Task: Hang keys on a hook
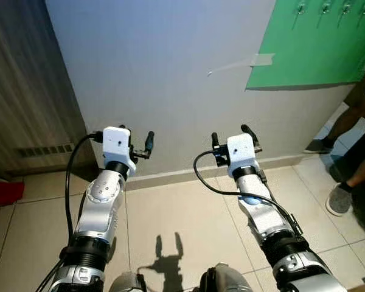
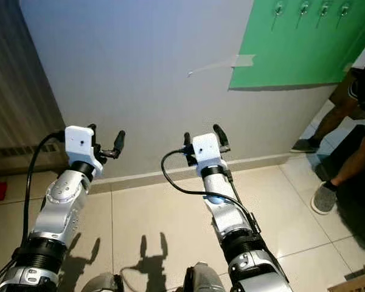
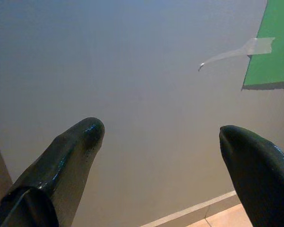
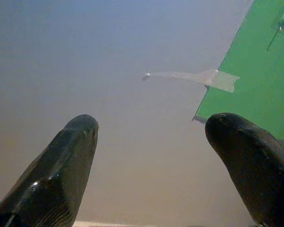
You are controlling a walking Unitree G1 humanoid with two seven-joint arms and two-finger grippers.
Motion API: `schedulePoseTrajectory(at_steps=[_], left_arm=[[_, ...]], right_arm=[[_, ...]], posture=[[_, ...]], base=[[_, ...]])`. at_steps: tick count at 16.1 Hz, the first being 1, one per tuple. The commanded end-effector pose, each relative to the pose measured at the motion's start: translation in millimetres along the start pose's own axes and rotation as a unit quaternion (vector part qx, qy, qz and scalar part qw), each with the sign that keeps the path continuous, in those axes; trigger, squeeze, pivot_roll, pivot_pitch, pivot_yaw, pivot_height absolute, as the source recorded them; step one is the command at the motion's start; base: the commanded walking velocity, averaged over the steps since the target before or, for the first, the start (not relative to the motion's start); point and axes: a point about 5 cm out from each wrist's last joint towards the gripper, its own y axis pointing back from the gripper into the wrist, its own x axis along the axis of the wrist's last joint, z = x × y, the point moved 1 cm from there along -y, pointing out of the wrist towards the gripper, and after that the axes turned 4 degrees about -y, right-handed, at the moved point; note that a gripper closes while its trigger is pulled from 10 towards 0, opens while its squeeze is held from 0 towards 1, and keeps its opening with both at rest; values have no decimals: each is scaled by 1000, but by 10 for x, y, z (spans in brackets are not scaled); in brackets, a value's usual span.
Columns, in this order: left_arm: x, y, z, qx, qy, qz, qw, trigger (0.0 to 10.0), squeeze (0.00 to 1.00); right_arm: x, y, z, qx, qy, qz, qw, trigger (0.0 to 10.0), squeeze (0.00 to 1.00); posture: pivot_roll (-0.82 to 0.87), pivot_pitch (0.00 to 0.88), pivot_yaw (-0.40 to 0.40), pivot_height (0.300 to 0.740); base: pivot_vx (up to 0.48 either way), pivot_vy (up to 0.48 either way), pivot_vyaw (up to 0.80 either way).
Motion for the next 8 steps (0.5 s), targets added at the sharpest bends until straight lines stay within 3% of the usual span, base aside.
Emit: schedulePoseTrajectory(at_steps=[1, 3, 5, 8], left_arm=[[-123, 26, -69, 16, -4, -31, 999, 10000, 0], [-518, 141, -177, 23, -21, -105, 994, 10000, 0], [-621, 183, -192, 18, -19, -124, 992, 10000, 0], [-537, 118, -85, 0, -18, -101, 995, 10000, 0]], right_arm=[[-286, 114, 129, -18, -11, -66, 998, 10000, 0], [-627, 353, 206, -12, 37, -125, 991, 10000, 0], [-619, 362, 219, -17, 32, -121, 992, 10000, 0], [-403, 195, 168, -20, 26, -74, 997, 10000, 0]], posture=[[45, 0, -25, 688], [42, 0, -7, 688], [34, 0, -8, 688], [15, 0, -1, 688]], base=[[0, 0, 0], [0, 0, 0], [0, 0, 0], [0, 0, 0]])
